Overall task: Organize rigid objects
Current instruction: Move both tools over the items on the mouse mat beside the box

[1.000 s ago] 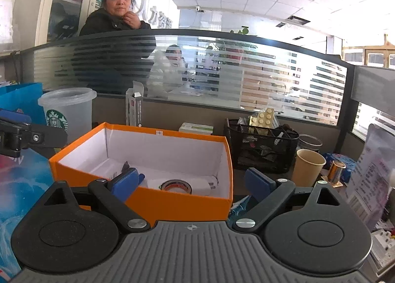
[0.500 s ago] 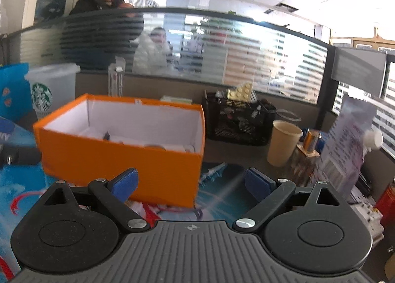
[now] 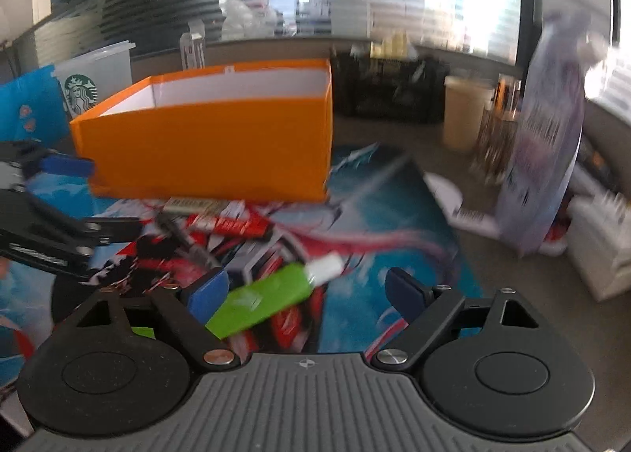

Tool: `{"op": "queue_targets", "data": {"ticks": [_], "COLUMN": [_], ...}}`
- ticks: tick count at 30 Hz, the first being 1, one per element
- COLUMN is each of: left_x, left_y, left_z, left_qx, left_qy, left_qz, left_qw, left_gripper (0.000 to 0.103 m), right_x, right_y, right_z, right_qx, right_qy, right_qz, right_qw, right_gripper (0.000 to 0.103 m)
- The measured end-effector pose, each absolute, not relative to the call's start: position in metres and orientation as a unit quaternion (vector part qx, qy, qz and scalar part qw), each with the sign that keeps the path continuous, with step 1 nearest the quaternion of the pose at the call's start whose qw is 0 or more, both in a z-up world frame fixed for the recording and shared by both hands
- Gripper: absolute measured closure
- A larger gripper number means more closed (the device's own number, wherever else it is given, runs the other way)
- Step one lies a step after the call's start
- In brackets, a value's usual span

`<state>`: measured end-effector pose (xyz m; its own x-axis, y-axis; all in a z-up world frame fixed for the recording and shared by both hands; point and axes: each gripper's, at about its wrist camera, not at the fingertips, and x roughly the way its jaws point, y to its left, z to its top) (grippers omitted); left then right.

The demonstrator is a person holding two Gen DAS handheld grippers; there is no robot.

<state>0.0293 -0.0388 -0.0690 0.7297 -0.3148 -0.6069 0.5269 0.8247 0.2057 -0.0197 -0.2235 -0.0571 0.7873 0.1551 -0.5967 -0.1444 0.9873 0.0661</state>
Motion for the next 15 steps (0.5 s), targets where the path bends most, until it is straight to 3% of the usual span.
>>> {"op": "queue_targets", "data": {"ticks": [15], "left_x": [0.047], "left_y": [-0.057], "left_z": [-0.077], "left_qx": [0.212], "left_qy": [0.263], "left_qz": [-0.427], "left_qw": [0.839], "left_gripper": [0.001], "right_x": [-0.01], "right_y": [-0.222], "right_z": [-0.069], "right_qx": [0.016], "right_qy": [0.333], "right_qz": [0.085], "right_qw": [0.939], "right_gripper": [0.02]}}
